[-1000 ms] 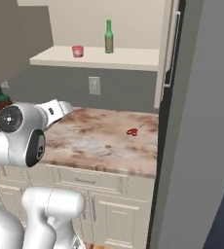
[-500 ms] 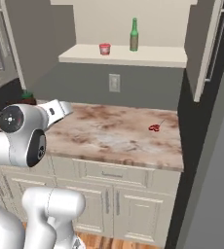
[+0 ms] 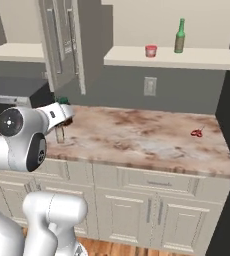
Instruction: Pick the jam and boxed food from the counter and place them in the cabinets closest to them.
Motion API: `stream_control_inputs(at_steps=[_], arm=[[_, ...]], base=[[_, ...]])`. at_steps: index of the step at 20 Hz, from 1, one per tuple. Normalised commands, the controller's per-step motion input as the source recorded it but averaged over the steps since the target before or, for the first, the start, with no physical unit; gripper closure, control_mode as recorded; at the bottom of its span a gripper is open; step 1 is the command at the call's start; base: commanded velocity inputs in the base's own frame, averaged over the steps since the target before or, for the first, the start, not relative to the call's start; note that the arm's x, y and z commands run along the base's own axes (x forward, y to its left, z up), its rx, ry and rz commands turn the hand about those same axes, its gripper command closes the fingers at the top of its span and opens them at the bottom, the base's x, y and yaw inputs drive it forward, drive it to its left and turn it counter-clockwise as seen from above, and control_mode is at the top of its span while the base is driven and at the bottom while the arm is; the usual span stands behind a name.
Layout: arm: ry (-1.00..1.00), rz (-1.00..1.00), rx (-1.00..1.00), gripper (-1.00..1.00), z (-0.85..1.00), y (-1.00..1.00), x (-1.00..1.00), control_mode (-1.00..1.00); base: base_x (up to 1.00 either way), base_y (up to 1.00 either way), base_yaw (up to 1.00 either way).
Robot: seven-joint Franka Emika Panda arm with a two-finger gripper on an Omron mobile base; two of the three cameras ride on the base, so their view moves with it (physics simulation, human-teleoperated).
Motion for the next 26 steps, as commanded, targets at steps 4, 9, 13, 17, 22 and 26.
stream_control_inputs(at_steps=[4,9,13,17,22,26], arm=[[0.0,0.0,0.0,-1.0,0.0,0.0,0.0,1.0],[0.0,0.0,0.0,-1.0,0.0,0.0,0.0,1.0],[0.0,0.0,0.0,-1.0,0.0,0.0,0.0,1.0],[0.0,0.0,0.0,-1.0,0.0,0.0,0.0,1.0],[0.0,0.0,0.0,-1.0,0.0,0.0,0.0,1.0],[0.0,0.0,0.0,-1.0,0.0,0.0,0.0,1.0]], base=[[-0.16,0.69,-0.05],[-0.13,0.61,-0.05],[-0.04,0.43,-0.04],[0.04,0.0,0.0],[0.54,0.03,-0.01],[0.62,0.16,-0.04]])
